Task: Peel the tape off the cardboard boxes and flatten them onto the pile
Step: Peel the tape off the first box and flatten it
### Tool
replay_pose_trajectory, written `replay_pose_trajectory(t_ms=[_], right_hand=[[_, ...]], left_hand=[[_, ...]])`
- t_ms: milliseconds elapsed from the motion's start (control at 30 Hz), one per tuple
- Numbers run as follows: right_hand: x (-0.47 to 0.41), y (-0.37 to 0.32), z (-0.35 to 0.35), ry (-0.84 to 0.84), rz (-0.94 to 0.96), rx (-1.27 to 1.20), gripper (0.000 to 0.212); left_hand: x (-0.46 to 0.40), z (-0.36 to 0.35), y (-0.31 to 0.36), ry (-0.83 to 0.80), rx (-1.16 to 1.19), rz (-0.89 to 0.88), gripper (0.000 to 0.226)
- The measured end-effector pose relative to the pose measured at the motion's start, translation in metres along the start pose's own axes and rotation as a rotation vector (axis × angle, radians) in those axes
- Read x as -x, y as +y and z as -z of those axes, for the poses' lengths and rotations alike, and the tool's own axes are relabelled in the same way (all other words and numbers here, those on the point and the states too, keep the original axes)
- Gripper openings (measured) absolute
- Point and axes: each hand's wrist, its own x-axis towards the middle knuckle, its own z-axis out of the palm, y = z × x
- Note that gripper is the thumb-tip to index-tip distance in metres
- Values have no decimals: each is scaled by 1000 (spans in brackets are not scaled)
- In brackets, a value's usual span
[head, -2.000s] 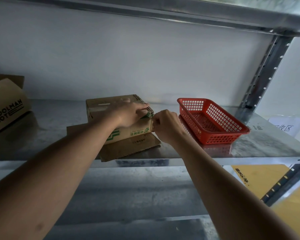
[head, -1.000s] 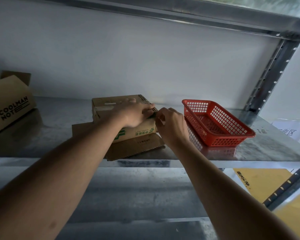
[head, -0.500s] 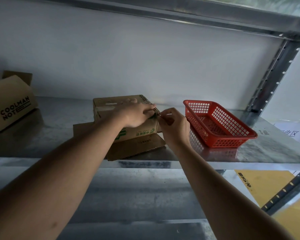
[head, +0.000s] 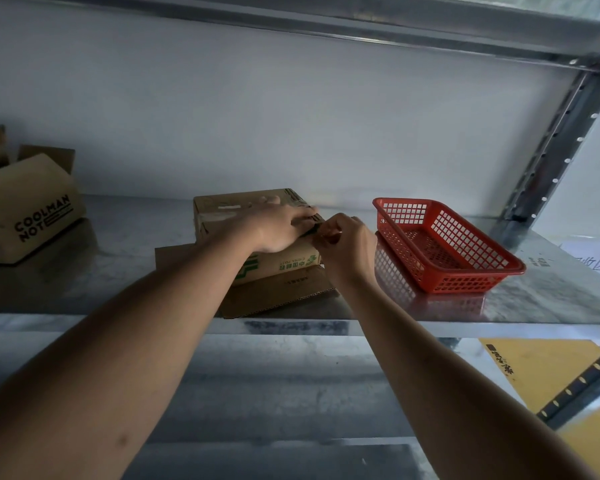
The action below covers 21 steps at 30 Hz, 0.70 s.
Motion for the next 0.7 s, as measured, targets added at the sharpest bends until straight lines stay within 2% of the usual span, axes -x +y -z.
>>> replay_pose_trajectory(t_ms=[200,367,500,700], right_hand=[[7,3,9,32,-3,-120,35],[15,12,17,29,-31,-162,17],[12,12,23,120,-98,-283,19],[3,7,28,105,-85,-227,19]], left_hand=[[2,1,-2,16,12,4,51],[1,-2,-1,38,-14,6,50],[2,-2,1,51,-56,6,50],[4,0,8,45,-69,24,51]])
